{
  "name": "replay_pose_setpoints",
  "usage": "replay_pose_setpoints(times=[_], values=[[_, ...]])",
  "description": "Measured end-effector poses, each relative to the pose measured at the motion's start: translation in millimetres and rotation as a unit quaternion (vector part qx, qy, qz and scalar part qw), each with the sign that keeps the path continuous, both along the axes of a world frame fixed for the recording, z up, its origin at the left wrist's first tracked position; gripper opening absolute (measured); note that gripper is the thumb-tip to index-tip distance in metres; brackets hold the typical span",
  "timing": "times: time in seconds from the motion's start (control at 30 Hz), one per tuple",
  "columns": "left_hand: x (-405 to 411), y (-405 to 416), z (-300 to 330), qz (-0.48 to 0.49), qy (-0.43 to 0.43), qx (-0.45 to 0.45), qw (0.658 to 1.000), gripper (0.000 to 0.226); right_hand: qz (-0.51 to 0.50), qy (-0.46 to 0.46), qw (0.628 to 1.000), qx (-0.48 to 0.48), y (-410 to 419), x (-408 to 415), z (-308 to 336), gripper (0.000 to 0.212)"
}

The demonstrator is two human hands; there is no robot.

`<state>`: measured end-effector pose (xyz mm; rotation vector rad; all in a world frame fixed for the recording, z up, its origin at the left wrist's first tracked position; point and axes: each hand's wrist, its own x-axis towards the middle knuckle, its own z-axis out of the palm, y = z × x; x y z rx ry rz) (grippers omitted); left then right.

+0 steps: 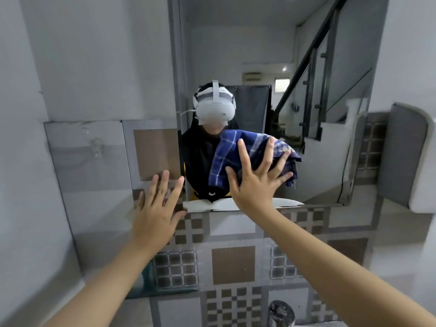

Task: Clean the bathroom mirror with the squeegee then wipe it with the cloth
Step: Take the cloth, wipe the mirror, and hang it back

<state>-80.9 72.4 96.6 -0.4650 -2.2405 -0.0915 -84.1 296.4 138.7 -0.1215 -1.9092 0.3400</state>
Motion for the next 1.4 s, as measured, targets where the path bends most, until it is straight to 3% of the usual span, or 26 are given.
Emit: replay_pose_setpoints(times=[0.27, 0.47, 0.57, 0.73, 0.9, 1.03, 1.2, 1.4], values=[[-2.2, -2.8, -8.9, 0.001, 0.002, 0.020, 1.000, 0.068, 0.033, 0.019, 0.983, 0.182, -45.2, -3.3, 16.8, 0.053], [-4.8, -5.5, -10.6, 0.002, 0.015, 0.010, 1.000, 0.069, 0.024, 0.052, 0.924, 0.379, 10.8, 3.4, 19.6, 0.051], [-6.3, -4.7, -10.7, 0.002, 0.022, 0.002, 1.000, 0.070, 0.009, 0.046, 0.917, 0.397, 50.7, 6.4, 11.5, 0.052], [-7.7, -5.2, -12.4, 0.012, 0.033, -0.009, 0.999, 0.071, -0.031, 0.018, 0.952, 0.305, 120.6, 13.8, -13.8, 0.056], [-9.8, -4.6, -12.5, 0.009, 0.036, -0.008, 0.999, 0.070, -0.011, -0.062, 0.997, 0.044, 159.7, 26.6, -49.7, 0.065], [-6.9, -3.9, -10.8, 0.002, 0.027, -0.004, 1.000, 0.070, 0.024, -0.045, 0.985, -0.162, 130.7, 26.0, -64.3, 0.067], [1.0, -7.7, -3.8, 0.009, 0.000, -0.010, 1.000, 0.072, 0.082, 0.006, 0.931, -0.356, 42.7, 21.3, -56.8, 0.066], [12.8, -55.5, 3.9, 0.015, -0.015, 0.038, 0.999, 0.081, 0.147, 0.000, 0.937, -0.316, -56.5, 16.7, -57.4, 0.067]])
